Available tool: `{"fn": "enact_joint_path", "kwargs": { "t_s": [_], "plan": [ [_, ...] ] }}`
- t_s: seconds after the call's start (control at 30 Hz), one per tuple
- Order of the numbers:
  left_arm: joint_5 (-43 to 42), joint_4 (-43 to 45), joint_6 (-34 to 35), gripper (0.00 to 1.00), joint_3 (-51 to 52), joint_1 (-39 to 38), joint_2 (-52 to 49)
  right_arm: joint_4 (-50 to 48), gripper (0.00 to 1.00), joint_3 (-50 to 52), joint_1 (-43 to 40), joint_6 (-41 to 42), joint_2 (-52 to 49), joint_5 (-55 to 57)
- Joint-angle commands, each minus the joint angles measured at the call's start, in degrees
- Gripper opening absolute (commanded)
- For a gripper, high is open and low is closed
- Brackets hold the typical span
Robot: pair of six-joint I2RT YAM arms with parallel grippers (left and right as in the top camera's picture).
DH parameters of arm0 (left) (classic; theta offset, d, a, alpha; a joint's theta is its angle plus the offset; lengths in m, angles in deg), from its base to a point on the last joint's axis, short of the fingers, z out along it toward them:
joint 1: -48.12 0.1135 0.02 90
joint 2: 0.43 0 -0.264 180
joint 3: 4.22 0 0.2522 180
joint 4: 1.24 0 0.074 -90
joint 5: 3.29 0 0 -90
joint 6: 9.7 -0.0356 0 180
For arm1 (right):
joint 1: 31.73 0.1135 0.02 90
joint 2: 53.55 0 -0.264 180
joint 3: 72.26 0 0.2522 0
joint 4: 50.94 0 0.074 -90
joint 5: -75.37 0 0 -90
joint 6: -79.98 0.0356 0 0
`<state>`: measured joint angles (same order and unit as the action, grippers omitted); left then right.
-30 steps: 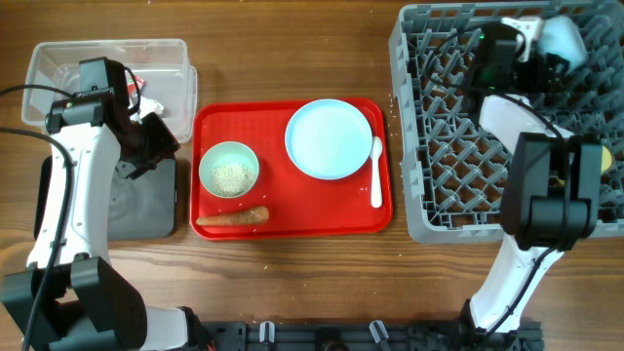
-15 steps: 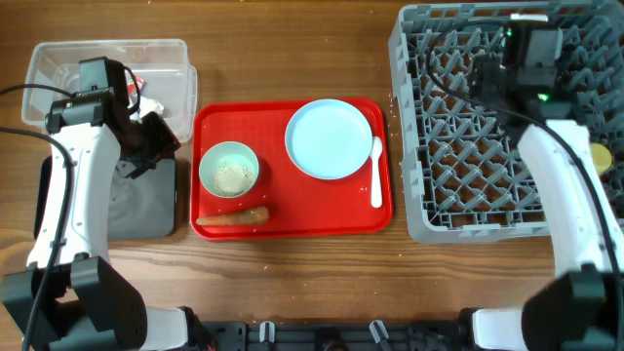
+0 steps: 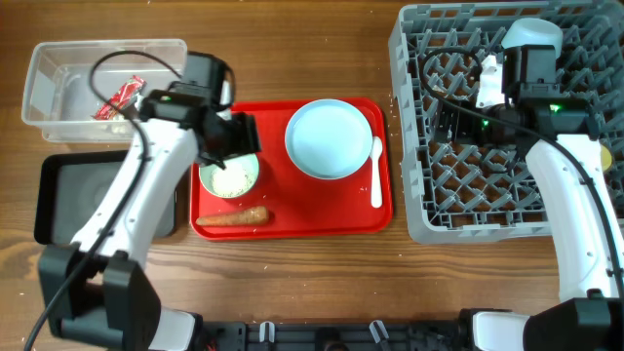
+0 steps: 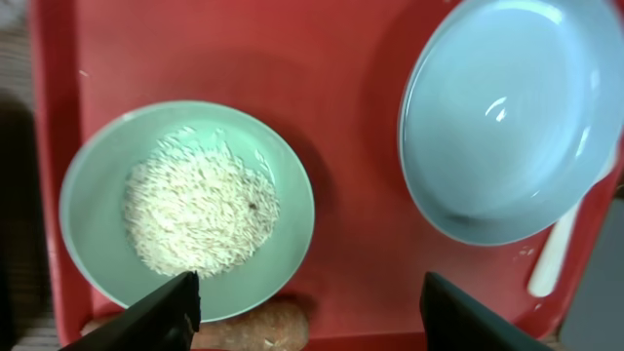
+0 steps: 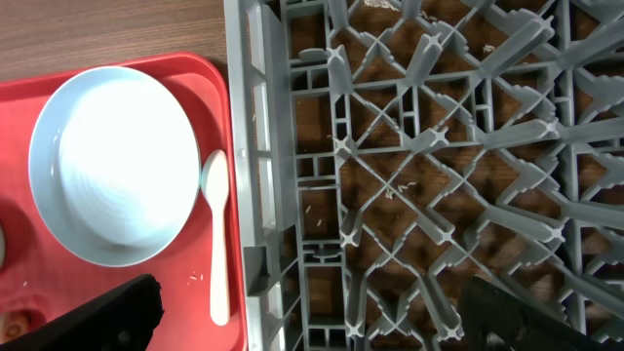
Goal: Sort waste into correct bins and load items into the dishwasher rack
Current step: 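Grasp the green bowl rim with the left gripper and lift it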
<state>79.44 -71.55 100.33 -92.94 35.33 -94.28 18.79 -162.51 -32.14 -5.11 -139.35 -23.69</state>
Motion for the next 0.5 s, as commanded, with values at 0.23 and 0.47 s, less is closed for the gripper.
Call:
{"fn": "enact_joint_path", "kwargs": {
  "t_s": [0.23,0.47],
  "plan": [
    [9.51,0.85,0.13,0.51,1.57,-7.23,-12.09,0.28,1.0,-0.07,0.07,-0.26,0.68,-1.57],
    [9.94,1.64,0.11,0.29,1.64,-7.23,-15.93,0.28,1.0,-0.04,0.07,-0.26,0.68,-1.57]
  ]
}}
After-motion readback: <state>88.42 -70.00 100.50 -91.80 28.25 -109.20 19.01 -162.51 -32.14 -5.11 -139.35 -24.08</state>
